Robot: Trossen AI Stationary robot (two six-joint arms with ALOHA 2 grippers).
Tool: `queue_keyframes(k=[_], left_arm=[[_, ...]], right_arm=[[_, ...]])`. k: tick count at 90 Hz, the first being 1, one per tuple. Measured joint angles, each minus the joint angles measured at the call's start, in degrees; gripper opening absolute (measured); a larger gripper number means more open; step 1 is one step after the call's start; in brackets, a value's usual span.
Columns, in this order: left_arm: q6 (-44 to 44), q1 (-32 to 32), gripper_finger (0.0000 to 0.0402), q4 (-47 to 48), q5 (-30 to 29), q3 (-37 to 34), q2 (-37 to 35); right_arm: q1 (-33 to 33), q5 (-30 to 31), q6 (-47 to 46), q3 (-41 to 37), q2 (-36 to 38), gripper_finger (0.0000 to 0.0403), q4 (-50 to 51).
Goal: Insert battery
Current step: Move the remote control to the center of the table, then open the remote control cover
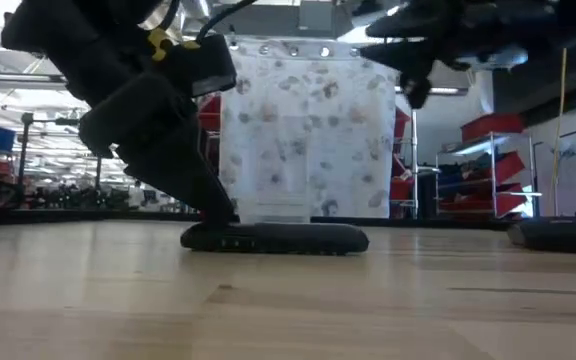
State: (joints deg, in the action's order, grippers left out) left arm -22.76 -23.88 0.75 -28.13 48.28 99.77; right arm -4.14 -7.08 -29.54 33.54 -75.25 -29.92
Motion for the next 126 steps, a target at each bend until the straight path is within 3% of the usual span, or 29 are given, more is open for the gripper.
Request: queue_keyframes(k=[7,17,36,52,68,96,109,126], left_arm=[[0.2,-0.2,0.0206,-0.2,-0.1,0.0,0.0],[0.0,-0.1,0.0206,-1.2,-0.1,0.0,0.0],[0.8,-0.1,0.0206,-2.9,0.0,0.0,0.1],[0.7,0.0,0.0206,-2.8,0.0,0.0,0.1],[0.6,0.7,0.0206,-3.4,0.0,-0.4,0.4],[-3.6,1.0,0.0206,-4.6,0.1,-2.7,1.0],[-2.1,0.9,0.0206,-6.8,0.2,-2.9,1.0],[-0.8,0.9,0.0206,-8.4,0.6,-2.9,1.0]], right_arm=[[-0.9,-5.0,1.6,4.2,-6.9,0.0094,2.8],[-4.1,-5.4,3.1,10.6,-16.3,0.0087,7.2],[-10.0,6.9,7.4,21.5,-29.9,0.0010,17.8],[-11.7,12.0,6.8,24.0,-35.0,0.0003,21.3],[-11.8,12.1,3.4,23.3,-35.0,0.0001,24.3],[-15.4,14.0,1.5,22.6,-28.4,0.0000,40.3],[-16.2,17.4,4.1,22.8,-25.2,0.0000,38.2],[-16.1,15.0,8.5,22.6,-25.4,0.0002,38.8]])
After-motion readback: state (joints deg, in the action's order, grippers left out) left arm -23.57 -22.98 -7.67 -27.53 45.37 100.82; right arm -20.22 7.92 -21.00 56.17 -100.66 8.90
